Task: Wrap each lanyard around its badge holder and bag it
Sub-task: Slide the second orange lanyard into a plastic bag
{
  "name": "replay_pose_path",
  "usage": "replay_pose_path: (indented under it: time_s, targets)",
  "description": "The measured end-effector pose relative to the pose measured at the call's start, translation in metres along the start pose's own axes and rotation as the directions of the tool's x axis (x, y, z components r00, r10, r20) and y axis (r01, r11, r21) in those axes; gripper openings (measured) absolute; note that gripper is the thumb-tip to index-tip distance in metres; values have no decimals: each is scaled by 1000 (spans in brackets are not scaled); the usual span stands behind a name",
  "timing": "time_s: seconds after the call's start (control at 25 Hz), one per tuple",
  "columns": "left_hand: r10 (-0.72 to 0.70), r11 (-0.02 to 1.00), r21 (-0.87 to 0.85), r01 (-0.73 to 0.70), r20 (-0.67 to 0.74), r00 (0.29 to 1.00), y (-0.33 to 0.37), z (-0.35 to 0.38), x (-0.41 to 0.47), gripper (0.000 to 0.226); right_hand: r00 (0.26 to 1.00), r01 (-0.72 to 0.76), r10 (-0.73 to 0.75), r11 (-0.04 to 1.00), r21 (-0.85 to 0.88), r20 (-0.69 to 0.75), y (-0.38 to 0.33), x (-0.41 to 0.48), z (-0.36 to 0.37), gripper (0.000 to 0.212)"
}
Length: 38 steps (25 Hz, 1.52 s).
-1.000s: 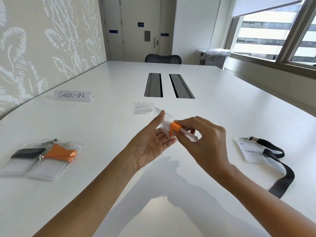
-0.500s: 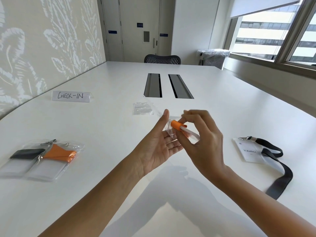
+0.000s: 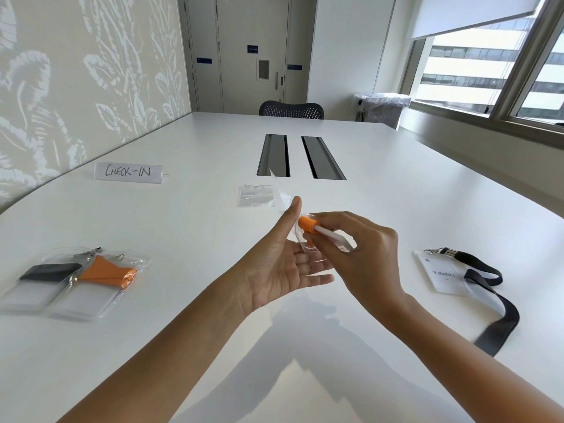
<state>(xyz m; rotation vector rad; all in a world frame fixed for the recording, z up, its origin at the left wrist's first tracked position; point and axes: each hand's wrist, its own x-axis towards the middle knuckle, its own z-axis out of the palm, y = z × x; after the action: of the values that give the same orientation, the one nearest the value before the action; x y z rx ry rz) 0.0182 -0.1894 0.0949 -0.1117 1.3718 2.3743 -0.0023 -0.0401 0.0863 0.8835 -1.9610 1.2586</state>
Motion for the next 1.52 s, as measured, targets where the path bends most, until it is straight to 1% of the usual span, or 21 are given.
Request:
replay_pose_path:
  time_s: [0.12,0.2,0.28,0.36,0.44,0.48,0.52,0.56,0.6,0.64,0.68,0.72,0.8,0.92,1.04,1.12,1.24,1.28,1.4,1.44,1.52]
  targets:
    - [10,1000,-22,-9,24,1000,0,1,-2,85,1000,-27,27,999,33,2,-1,0,1,7]
    - [14,1000,5,-14,37,999,-1,3,-1,80,998,-57,56,997,49,18,0,-1,2,5]
    - [16,999,48,-18,34,999,-3,4,0,81,996,-80,78,995,61,31,1,-3,3,5]
    - [12,997,76,-14,25,1000,-2,3,-1,88,998,-66,65,997,36,9,1,-4,3,5]
    - [50,988,148,-41,-56,997,1,2,-2,95,998,-52,52,999,-7,-35,1,-2,2,8]
    - [115,971,227,-82,-140,983,2,3,-3,93,997,-57,56,998,-21,-54,1,0,1,10]
    - [228,929,343,-141,-228,947,1,5,-4,88,995,-68,66,997,-23,-69,2,2,0,11]
    - [382,844,495,-208,-281,880,-1,5,-5,80,993,-84,83,996,-15,-79,3,3,-1,12]
    - [554,707,654,-269,-276,785,-5,5,-5,71,991,-101,100,995,-6,-85,4,4,-1,12]
    - [695,556,772,-309,-226,683,-9,5,-5,62,989,-119,119,993,3,-89,5,4,-1,11]
    - [777,446,828,-340,-169,607,-13,5,-4,52,986,-136,136,991,11,-94,6,3,-1,10]
    - [813,390,841,-375,-123,569,-16,5,-3,44,983,-153,154,988,19,-97,7,3,-1,10]
    - [839,352,827,-438,-71,540,-20,4,-2,35,983,-157,158,988,16,-93,8,1,0,9]
    - [874,290,833,-471,-30,485,-21,4,-1,28,991,-104,102,994,-25,-85,8,-1,3,8]
    - [873,296,824,-483,-28,487,-22,4,0,29,992,-100,96,994,-42,-81,8,0,2,9]
    - [888,267,831,-488,-16,459,-21,5,-2,31,992,-95,91,995,-44,-84,8,0,1,12]
    - [935,130,862,-490,59,351,-15,5,-5,22,996,-18,10,996,-86,-87,6,1,1,15]
    - [941,96,870,-483,78,329,-12,5,-6,17,996,17,-27,994,-110,-85,6,1,2,15]
    - [948,51,890,-453,99,301,-6,1,-9,9,991,93,-107,982,-166,-77,8,0,2,15]
    - [949,15,901,-433,123,289,-4,0,-10,9,988,117,-132,976,-185,-73,8,0,2,15]
    - [943,-103,920,-378,211,259,-2,-3,-10,10,980,164,-185,960,-227,-73,8,0,3,14]
